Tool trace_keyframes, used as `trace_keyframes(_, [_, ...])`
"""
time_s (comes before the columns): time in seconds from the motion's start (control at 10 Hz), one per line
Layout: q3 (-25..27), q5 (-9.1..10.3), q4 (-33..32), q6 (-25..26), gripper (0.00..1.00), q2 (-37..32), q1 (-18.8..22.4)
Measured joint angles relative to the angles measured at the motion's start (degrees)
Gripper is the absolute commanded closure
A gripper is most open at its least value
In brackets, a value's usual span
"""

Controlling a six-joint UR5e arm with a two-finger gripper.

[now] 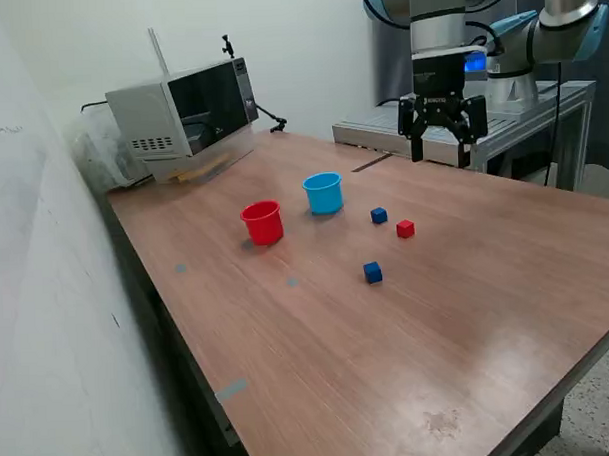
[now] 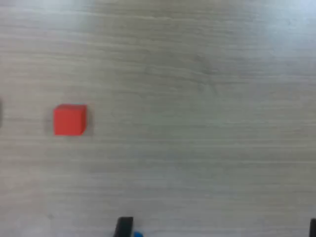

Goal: Place red objects in the red bin, and blue objects in the blue bin.

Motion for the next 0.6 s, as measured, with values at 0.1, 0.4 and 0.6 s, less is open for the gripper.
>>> trace_keyframes(0.1, [-1.09,-0.10,-0.16,1.56,0.00,1.89,0.33])
trace_keyframes(0.4, [-4.71,-1.19,-1.15,5.26,0.00,6.96,0.45])
trace_keyframes(0.6, [-7.14,-3.23,-1.71,8.98,0.00,9.81,0.44])
